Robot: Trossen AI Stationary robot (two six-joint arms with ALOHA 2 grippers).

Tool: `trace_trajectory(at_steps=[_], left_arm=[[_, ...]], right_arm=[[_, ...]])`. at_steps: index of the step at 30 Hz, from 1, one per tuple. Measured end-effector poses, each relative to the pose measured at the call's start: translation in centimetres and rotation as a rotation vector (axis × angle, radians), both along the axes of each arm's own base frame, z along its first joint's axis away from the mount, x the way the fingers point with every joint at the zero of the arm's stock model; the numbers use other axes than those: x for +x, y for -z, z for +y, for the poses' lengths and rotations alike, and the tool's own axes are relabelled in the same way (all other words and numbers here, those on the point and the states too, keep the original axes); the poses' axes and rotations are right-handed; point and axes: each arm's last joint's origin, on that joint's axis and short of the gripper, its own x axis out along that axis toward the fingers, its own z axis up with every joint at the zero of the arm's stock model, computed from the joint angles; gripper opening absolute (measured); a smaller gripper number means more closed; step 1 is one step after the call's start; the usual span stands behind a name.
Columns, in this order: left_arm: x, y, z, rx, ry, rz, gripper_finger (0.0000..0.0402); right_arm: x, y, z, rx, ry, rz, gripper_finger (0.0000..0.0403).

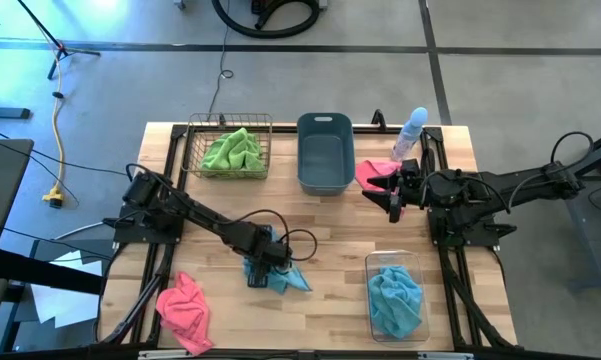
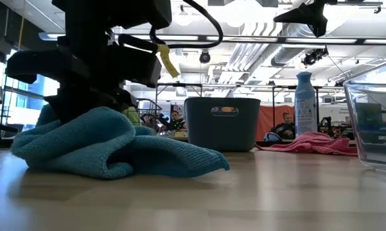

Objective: Sort microfiber towel by color & place in baskets
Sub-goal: Put the blue towel into the transparent bin

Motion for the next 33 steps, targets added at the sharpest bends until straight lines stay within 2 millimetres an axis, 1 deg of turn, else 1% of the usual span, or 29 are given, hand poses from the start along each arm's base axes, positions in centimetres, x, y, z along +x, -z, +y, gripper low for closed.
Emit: trace_trajectory(at_steps=[2,3,4,7,9,15,18,20,24,27,33], left_arm=[[0.0,0.0,-0.2,0.002,0.004,-0.001,0.0043],[-0.1,0.0,-0.2,0.004,0.003,-0.002,0.0024],[-0.1,-0.2,-0.2,0.005,0.001,-0.004,0.0018],[-0.4,-0.8,-0.1,0.028,-0.003,-0.015,0.0010],[-0.8,-2.0,0.1,0.035,-0.008,-0.040,0.0005],[-2.3,-7.7,0.8,0.052,-0.023,-0.246,0.0003],[-2.8,-10.7,1.1,0.033,-0.021,-0.402,0.0002],[-2.9,-12.1,1.2,0.013,-0.026,-0.501,0.0001],[-2.0,-13.8,0.9,-0.017,-0.007,-0.684,0.0001],[-0.8,-14.2,0.5,-0.049,-0.008,-0.786,0.0001],[2.1,-14.7,-0.5,-0.053,0.022,-0.876,0.0000]], right_arm=[[0.0,0.0,0.0,0.000,0.000,0.000,0.0250],[0.0,0.0,0.0,0.000,0.000,0.000,0.0250],[0.0,0.0,0.0,0.000,0.000,0.000,0.0250],[0.0,0.0,0.0,0.033,0.005,-0.009,0.0250],[0.0,0.0,0.0,0.062,0.011,-0.016,0.0250],[0.0,0.0,0.0,0.134,0.030,-0.037,0.0250],[0.0,-0.1,0.0,0.177,0.050,-0.055,0.0250],[0.0,-0.1,0.0,0.220,0.062,-0.073,0.0250],[0.1,-0.5,0.0,0.295,0.075,-0.128,0.0250],[0.2,-0.9,0.0,0.329,0.072,-0.182,0.0250],[0.3,-1.5,0.0,0.338,0.063,-0.241,0.0250]])
